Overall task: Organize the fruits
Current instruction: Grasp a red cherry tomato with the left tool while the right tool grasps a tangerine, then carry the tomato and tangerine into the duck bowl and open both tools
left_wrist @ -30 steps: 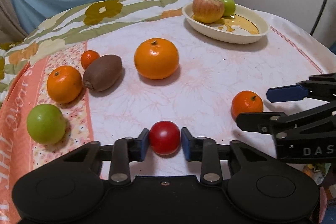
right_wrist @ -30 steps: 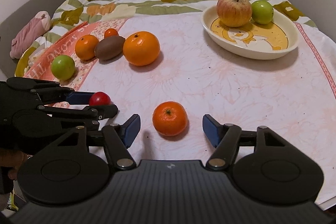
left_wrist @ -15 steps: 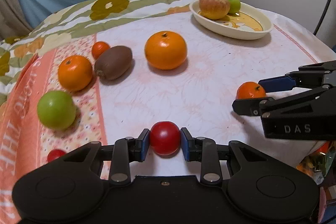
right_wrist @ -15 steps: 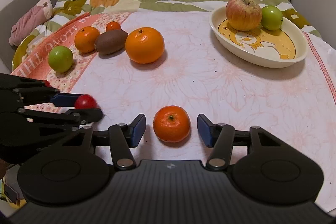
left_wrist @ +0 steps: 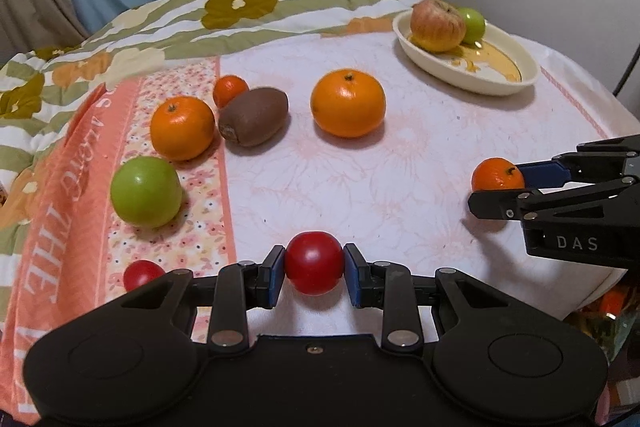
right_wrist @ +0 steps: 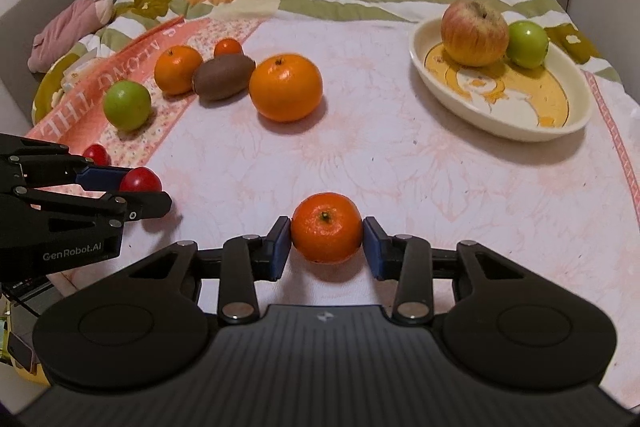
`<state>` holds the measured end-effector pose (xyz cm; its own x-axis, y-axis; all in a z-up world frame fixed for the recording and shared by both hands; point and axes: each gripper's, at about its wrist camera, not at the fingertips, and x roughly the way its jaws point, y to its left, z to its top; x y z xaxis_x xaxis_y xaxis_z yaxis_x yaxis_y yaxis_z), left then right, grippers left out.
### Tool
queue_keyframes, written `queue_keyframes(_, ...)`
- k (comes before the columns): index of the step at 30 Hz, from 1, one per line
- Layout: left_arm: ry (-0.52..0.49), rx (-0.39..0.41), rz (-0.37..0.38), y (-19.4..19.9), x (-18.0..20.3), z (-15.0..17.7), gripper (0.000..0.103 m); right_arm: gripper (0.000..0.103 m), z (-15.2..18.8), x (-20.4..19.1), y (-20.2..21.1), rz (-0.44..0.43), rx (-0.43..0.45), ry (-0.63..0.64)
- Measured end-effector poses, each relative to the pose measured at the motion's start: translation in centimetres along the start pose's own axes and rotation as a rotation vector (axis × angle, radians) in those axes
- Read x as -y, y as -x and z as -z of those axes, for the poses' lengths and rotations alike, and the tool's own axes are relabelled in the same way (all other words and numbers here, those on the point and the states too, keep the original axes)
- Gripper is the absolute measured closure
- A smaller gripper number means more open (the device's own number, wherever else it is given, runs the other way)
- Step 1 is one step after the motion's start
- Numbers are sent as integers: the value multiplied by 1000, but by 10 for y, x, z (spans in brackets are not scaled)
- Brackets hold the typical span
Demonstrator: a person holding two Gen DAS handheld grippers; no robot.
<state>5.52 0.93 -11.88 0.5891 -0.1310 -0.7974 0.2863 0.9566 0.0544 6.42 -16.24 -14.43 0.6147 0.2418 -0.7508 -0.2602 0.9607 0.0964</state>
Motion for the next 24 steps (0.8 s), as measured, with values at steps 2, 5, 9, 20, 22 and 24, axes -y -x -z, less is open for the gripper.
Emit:
queue_keyframes(2,9,6,-4,5,2,-4,69,49,-5,4,7,-2,11,3)
queue_keyframes(5,26,15,-12,15,8,-13,69,49,-13,13,17,-15,19,-17)
queue_keyframes(9,45,25,-21,26,18,-27,69,49,-23,29,32,-35,28,-46)
queue_keyframes(20,51,91,8,44,62,-80,69,50,-51,84,74,-11,83,-88)
queue_keyframes(22,43,107,19,44,72,-91,69,50,-56,97,79,0,94,-91)
queue_keyframes(24,33,121,29,43,81,-102,69,50,-61,110,85,10,106,-97)
